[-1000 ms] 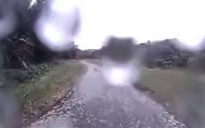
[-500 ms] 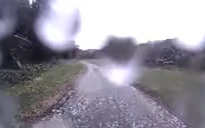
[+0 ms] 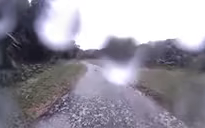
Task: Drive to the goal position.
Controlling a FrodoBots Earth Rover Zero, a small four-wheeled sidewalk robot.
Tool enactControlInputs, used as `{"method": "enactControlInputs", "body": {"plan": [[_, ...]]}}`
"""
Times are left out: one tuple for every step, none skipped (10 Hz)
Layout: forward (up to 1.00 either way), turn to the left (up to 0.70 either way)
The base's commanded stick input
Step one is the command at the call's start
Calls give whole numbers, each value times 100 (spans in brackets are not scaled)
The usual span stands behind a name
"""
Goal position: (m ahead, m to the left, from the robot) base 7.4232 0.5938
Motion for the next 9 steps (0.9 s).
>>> {"method": "enactControlInputs", "body": {"plan": [[70,0],[70,0],[70,0],[70,0],[70,0],[70,0],[70,0],[70,0],[70,0]]}}
